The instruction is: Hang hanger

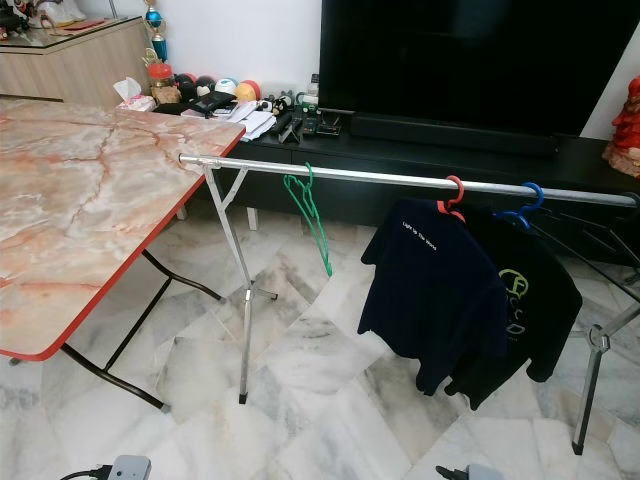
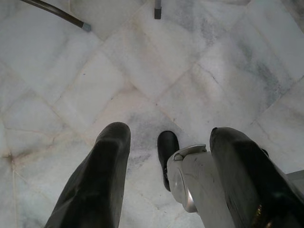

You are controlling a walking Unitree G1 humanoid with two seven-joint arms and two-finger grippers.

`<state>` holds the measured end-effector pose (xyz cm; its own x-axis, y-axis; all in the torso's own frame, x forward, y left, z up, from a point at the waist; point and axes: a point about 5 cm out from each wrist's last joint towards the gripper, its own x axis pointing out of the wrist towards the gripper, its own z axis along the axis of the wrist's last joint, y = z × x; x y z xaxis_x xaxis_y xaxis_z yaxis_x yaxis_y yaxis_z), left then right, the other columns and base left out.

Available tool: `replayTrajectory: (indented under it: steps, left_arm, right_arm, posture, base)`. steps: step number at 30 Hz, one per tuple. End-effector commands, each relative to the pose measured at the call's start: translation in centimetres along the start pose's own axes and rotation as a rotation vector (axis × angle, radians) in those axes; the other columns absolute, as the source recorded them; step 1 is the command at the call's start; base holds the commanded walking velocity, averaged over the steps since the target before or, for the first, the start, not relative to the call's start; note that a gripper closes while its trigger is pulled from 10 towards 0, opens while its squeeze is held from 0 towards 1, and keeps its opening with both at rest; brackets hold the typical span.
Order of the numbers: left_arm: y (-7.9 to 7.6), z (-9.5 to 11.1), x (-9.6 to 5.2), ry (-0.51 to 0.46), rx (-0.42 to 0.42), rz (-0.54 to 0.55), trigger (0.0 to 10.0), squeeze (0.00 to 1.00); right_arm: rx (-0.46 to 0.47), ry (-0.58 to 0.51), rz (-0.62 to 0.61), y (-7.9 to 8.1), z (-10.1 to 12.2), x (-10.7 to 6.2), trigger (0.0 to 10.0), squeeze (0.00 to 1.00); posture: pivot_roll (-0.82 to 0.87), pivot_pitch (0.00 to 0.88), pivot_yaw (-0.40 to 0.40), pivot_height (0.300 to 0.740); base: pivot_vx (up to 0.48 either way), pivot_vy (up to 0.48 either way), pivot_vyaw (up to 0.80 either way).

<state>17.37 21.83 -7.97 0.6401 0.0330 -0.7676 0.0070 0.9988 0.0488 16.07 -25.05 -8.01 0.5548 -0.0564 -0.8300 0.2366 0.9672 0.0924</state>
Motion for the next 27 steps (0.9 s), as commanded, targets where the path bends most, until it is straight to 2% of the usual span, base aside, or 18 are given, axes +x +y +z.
replayTrajectory:
  steps: [1, 8, 9, 10, 12, 13, 23, 27]
  left_arm:
    - [0.0, -0.3, -0.1, 0.017, 0.018, -0.001, 10.0, 0.0]
    - [0.0, -0.3, -0.1, 0.017, 0.018, -0.001, 10.0, 0.0]
    - [0.0, -0.3, -0.1, 0.017, 0.019, 0.001, 10.0, 0.0]
    - [0.0, -0.3, -0.1, 0.017, 0.019, 0.001, 10.0, 0.0]
    - [0.1, 2.1, 0.5, -0.059, -0.066, 0.047, 10.0, 0.0]
    - [-0.1, 2.5, 0.6, -0.072, -0.075, 0.048, 10.0, 0.0]
    - [-1.2, 3.2, 0.9, -0.095, -0.086, 0.029, 10.0, 0.0]
    - [-1.2, 2.3, 0.7, -0.084, -0.088, 0.024, 10.0, 0.0]
  right_arm:
    - [-0.004, 0.004, -0.002, -0.1, -0.2, -0.1, 10.0, 0.0]
    - [-0.004, 0.004, -0.002, -0.1, -0.2, -0.1, 10.0, 0.0]
    - [0.001, 0.003, 0.0, -0.1, -0.2, -0.1, 10.0, 0.0]
    - [0.001, 0.003, 0.0, -0.1, -0.2, -0.1, 10.0, 0.0]
    - [0.075, -0.102, 0.033, 0.9, 3.5, 0.5, 10.0, 0.0]
    - [0.089, -0.115, 0.035, 0.9, 3.9, 0.5, 10.0, 0.0]
    - [0.122, -0.137, 0.016, 0.6, 4.3, 0.5, 10.0, 0.0]
    - [0.121, -0.142, 0.028, 0.7, 4.4, 0.5, 10.0, 0.0]
  posture:
    - [0.06, 0.0, -0.036, 0.74]
    - [0.06, 0.0, -0.036, 0.74]
    - [0.0, 0.0, 0.0, 0.74]
    - [0.0, 0.0, 0.0, 0.74]
    - [0.03, 0.0, -0.008, 0.74]
    - [0.03, 0.0, -0.009, 0.74]
    - [0.04, 0.0, -0.024, 0.74]
    - [0.03, 0.0, -0.021, 0.74]
  base:
    - [0.0, 0.0, 0.0]
    - [0.0, 0.0, 0.0]
    - [0.0, 0.0, 0.0]
    - [0.0, 0.0, 0.0]
    - [0.0, 0.0, 0.0]
    - [0.0, 0.0, 0.0]
    - [0.0, 0.0, 0.0]
    - [0.0, 0.0, 0.0]
